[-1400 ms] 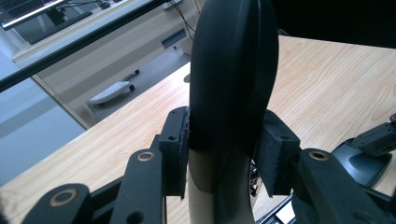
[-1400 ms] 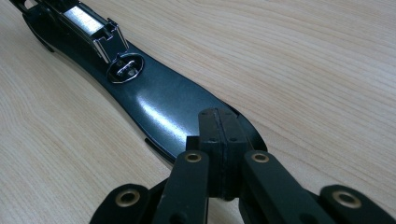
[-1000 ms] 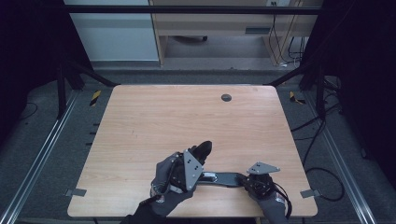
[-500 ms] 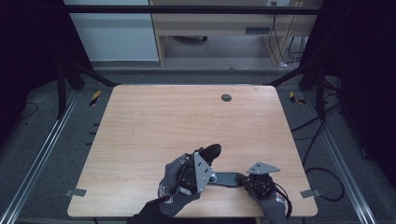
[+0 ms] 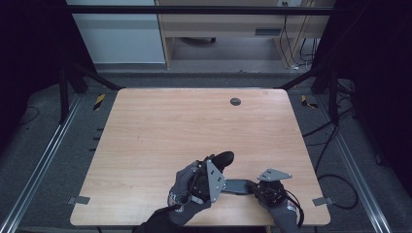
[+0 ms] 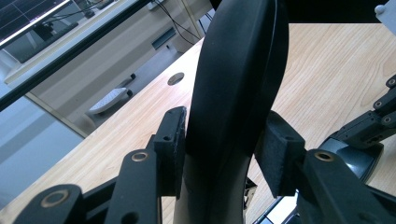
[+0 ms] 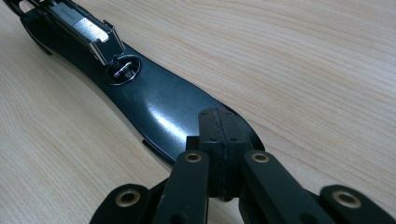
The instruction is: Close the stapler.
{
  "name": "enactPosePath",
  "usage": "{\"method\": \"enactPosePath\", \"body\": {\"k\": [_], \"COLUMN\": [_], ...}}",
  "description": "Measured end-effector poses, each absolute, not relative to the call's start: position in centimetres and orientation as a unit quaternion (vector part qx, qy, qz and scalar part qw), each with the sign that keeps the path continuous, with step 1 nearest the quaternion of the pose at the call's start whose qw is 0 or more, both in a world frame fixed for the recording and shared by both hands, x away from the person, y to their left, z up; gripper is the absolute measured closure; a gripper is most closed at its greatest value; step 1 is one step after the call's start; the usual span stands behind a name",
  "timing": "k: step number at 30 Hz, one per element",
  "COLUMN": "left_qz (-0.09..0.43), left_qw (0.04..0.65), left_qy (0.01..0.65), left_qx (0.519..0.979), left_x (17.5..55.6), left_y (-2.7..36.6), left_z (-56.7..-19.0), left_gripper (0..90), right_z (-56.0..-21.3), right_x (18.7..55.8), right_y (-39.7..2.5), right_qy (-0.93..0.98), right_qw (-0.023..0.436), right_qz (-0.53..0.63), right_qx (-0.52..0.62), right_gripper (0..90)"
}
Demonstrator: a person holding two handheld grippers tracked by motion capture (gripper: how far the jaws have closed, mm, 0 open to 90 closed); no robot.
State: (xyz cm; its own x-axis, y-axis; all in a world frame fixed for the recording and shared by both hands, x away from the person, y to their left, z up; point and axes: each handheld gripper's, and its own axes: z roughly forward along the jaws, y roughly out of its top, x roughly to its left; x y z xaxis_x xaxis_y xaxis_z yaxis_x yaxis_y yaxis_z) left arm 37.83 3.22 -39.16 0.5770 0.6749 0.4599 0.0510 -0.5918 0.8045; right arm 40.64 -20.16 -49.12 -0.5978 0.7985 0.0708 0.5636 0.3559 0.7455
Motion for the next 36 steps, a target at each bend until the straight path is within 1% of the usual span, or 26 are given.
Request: {"method": "enactPosePath", "body": {"k": [36], "left_qz": [0.416], "left_qw": [0.355], "left_qy": [0.179], "left_qx": [0.818], "left_x": [37.8], "left_y": [0.5], "left_z": [-41.1], "left_gripper": [53.7], "right_z": [-49.1], "right_x": [40.7], "right_y": [-20.2], "right_qy": [0.808], "right_qw": [0.151], "right_qz": [0.381], "right_qx": [0.423], "right_gripper": [90.0]}}
